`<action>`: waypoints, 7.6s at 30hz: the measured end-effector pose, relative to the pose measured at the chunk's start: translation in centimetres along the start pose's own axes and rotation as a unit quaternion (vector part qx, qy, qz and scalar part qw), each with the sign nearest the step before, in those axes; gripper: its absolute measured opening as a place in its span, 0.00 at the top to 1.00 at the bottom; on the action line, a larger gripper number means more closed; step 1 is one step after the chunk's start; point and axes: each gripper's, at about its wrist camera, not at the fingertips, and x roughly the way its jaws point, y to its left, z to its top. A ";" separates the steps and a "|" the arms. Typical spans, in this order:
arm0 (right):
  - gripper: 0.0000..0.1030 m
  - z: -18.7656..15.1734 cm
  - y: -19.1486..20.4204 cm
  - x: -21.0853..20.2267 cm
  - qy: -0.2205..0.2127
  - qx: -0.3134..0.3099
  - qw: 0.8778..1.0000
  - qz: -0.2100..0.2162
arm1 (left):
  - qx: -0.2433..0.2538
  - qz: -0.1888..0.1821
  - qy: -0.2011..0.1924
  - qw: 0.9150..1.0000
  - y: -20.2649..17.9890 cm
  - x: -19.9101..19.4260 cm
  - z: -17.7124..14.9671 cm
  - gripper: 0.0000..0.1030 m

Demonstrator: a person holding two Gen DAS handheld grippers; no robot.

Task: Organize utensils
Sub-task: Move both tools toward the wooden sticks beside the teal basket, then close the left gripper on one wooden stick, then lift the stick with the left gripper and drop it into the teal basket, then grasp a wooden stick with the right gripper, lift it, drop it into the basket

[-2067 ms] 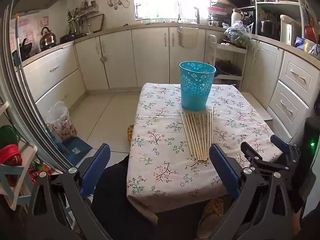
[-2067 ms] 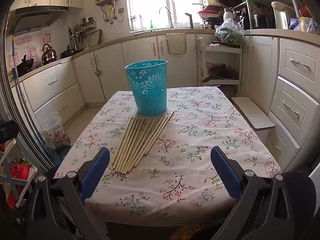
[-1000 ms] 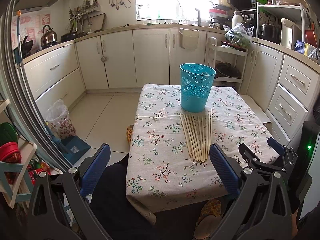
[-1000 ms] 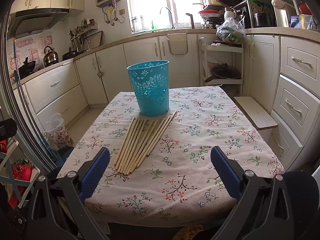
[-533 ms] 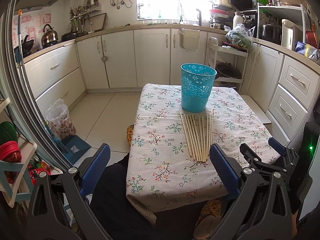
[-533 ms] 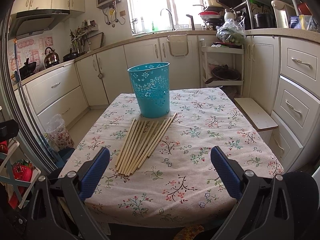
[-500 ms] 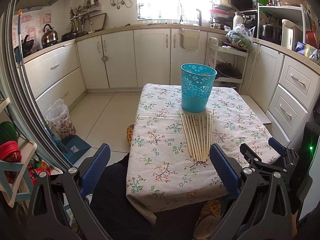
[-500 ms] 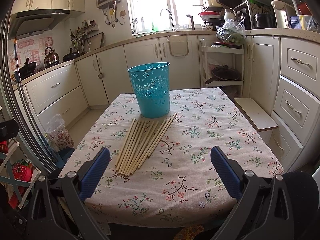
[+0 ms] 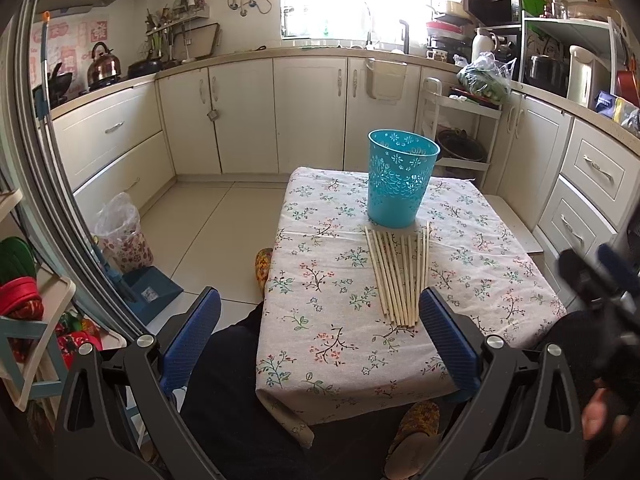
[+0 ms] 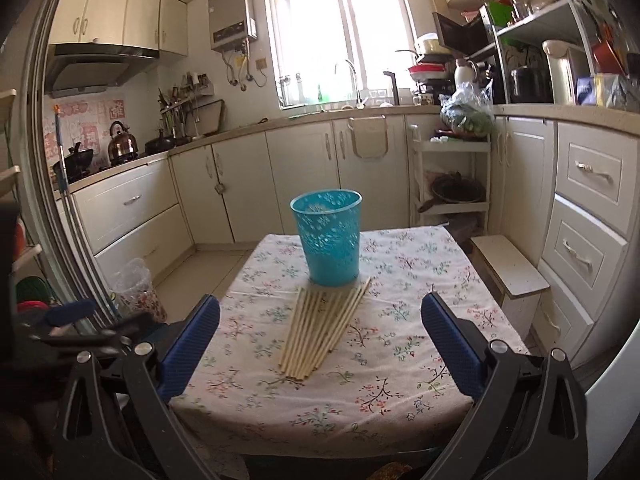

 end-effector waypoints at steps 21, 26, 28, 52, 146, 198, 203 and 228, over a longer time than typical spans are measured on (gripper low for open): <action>0.06 -0.6 4.6 -3.2 0.037 -0.032 0.999 0.004 | 0.002 -0.006 0.001 1.000 1.0 -2.7 0.4 0.08; 0.06 -2.1 4.0 -4.0 0.044 -0.009 0.999 0.000 | -0.001 -0.001 0.010 1.000 1.6 -3.5 -0.8 0.08; 0.06 -1.8 3.7 -4.8 0.031 0.001 1.000 0.000 | -0.008 0.001 0.010 1.000 1.9 -3.7 -1.0 0.08; 0.06 -1.8 3.9 -5.4 0.013 0.014 0.999 0.039 | -0.006 -0.009 0.017 1.000 1.6 -3.9 -1.4 0.08; 0.88 -4.9 -9.3 32.8 0.302 -0.015 0.953 0.024 | -0.090 -0.262 -0.023 0.961 -3.3 18.7 19.8 0.96; 0.95 -1.7 -12.0 26.0 0.225 0.095 0.966 0.082 | -0.068 -0.099 0.018 0.993 -0.1 22.9 9.1 0.27; 0.95 3.1 -12.0 21.7 0.146 0.135 0.973 0.121 | -0.078 -0.096 0.059 0.990 1.7 23.6 5.5 0.27; 0.82 9.4 -4.6 29.2 -0.004 0.042 0.996 0.073 | -0.086 -0.105 0.071 0.988 1.1 22.8 3.5 0.24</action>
